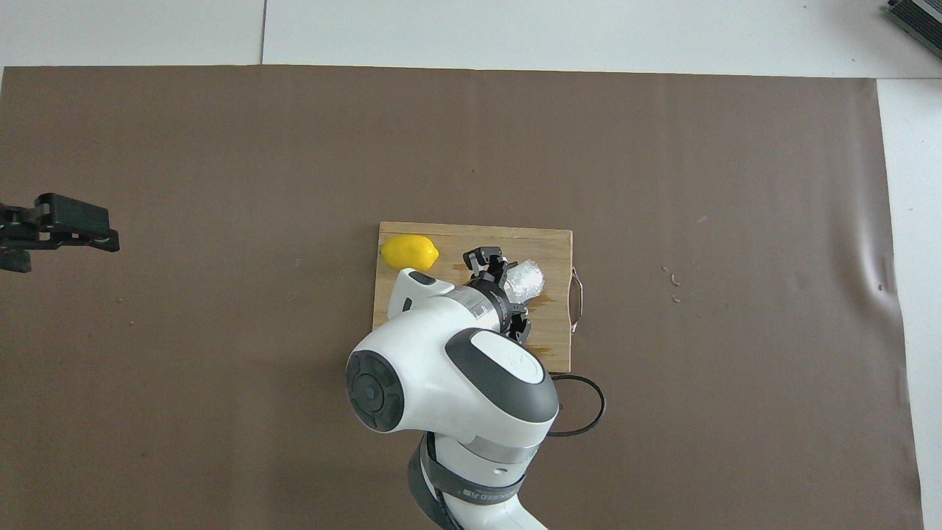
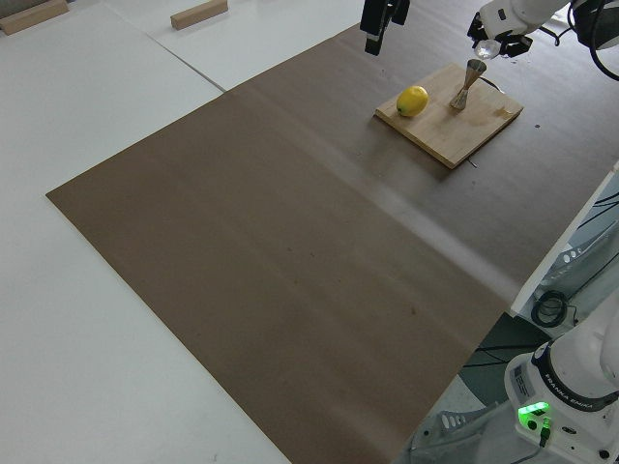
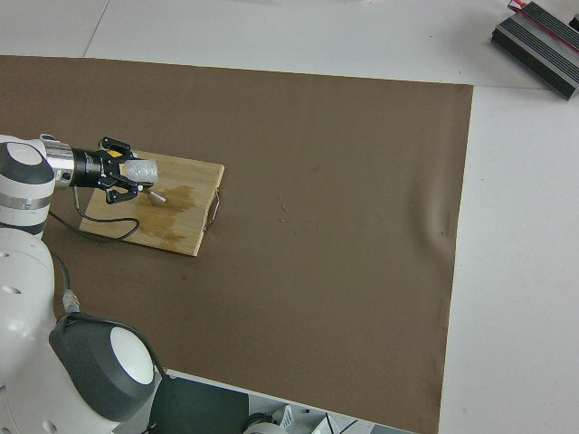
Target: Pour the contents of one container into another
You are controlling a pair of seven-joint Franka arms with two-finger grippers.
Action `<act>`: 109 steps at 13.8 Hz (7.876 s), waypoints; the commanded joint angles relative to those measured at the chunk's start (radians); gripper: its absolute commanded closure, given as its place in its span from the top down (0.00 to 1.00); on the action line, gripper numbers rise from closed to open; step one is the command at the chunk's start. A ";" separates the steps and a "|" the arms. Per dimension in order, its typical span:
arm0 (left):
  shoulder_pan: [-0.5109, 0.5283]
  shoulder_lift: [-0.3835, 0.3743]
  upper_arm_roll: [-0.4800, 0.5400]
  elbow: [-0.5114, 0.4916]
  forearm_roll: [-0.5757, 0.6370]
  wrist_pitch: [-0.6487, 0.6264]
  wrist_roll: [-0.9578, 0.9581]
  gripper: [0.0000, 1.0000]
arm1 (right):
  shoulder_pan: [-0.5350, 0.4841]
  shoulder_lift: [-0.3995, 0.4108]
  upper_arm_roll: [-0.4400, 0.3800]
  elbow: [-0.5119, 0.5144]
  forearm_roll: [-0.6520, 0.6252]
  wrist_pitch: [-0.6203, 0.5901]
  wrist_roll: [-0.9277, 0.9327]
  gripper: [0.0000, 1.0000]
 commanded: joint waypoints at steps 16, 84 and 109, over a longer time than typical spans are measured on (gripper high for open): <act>0.015 -0.030 -0.004 -0.034 -0.012 -0.004 0.000 1.00 | -0.095 -0.032 0.002 0.063 0.208 -0.002 0.007 0.00; 0.015 -0.030 -0.004 -0.034 -0.012 -0.004 0.000 1.00 | -0.735 -0.184 0.001 -0.101 0.885 0.303 -0.432 1.00; 0.014 -0.030 -0.004 -0.034 -0.012 -0.004 0.000 1.00 | -0.689 -0.365 0.033 0.083 0.667 -0.309 1.166 1.00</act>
